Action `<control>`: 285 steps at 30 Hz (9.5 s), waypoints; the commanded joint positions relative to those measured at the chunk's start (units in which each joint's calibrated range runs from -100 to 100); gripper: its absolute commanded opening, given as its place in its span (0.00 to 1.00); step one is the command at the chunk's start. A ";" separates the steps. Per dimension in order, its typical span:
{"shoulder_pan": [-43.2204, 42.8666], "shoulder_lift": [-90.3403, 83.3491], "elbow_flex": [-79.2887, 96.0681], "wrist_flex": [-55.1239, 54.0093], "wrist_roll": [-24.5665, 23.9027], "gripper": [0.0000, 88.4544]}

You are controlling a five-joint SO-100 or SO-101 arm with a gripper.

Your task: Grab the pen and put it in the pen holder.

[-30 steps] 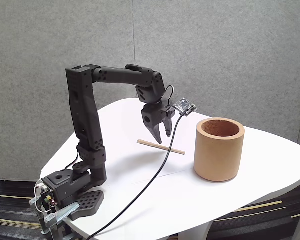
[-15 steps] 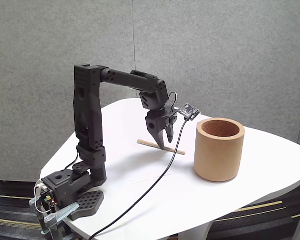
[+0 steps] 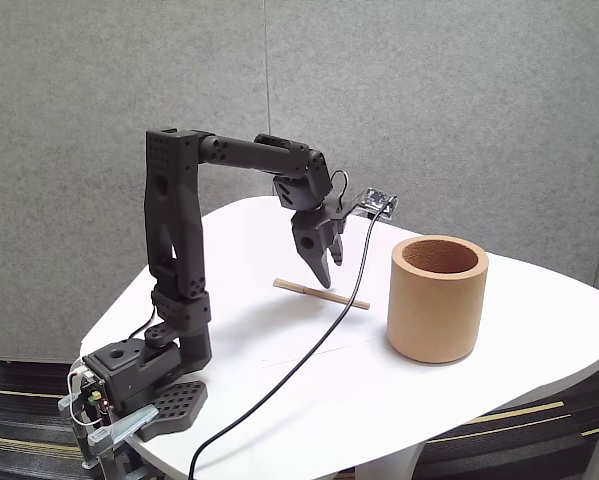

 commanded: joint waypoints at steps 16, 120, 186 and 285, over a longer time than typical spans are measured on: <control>-1.27 -0.21 4.33 -0.34 0.59 0.56; -11.67 7.60 -37.73 21.95 0.54 0.00; 22.45 -26.15 10.65 -35.51 39.66 0.00; 22.74 -26.64 12.36 -59.41 45.03 0.12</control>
